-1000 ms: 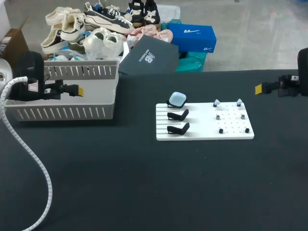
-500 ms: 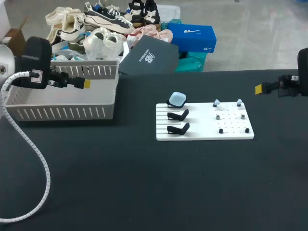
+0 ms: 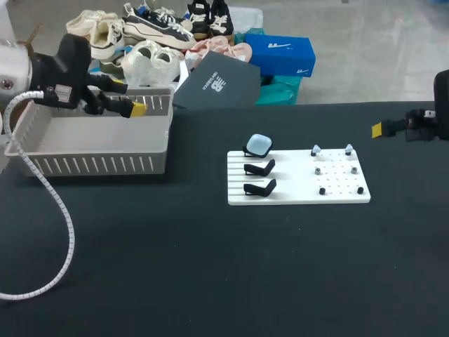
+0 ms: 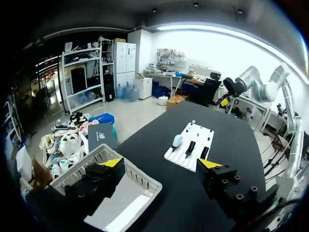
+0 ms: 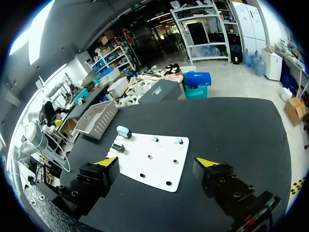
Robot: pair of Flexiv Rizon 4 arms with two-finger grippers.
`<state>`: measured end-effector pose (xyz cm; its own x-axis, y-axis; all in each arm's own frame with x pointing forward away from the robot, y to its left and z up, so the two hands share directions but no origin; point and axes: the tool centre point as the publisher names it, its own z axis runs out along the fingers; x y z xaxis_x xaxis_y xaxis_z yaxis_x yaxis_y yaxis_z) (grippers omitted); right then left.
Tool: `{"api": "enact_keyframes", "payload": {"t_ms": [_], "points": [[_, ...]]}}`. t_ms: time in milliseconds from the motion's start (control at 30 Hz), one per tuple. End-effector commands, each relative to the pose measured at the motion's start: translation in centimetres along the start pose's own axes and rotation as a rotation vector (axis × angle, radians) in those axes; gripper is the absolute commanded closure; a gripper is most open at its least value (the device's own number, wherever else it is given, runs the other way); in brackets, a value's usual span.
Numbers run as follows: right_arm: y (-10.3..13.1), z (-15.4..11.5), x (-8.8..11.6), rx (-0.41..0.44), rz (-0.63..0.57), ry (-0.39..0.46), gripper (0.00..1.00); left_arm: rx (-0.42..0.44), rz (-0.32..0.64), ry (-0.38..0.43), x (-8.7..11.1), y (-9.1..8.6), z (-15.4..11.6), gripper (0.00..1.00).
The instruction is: Pick up each earbud case from the left stands, insert the matching earbuds, close the lid, and place the case in the box.
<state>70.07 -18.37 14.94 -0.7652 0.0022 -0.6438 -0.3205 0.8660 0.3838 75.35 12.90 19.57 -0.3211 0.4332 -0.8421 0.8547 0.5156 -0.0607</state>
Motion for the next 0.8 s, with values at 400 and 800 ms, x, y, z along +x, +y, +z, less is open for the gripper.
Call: {"api": "enact_keyframes", "payload": {"t_ms": [400, 800], "points": [[-0.1, 0.0, 0.0, -0.002, -0.001, 0.001, 0.00, 0.312, 0.113, 0.014, -1.1, 1.6, 7.0, 0.00], [-0.1, 0.0, 0.0, -0.002, -0.001, 0.001, 0.00, 0.410, 0.242, -0.006, -1.3, 1.0, 10.9, 0.00]]}}
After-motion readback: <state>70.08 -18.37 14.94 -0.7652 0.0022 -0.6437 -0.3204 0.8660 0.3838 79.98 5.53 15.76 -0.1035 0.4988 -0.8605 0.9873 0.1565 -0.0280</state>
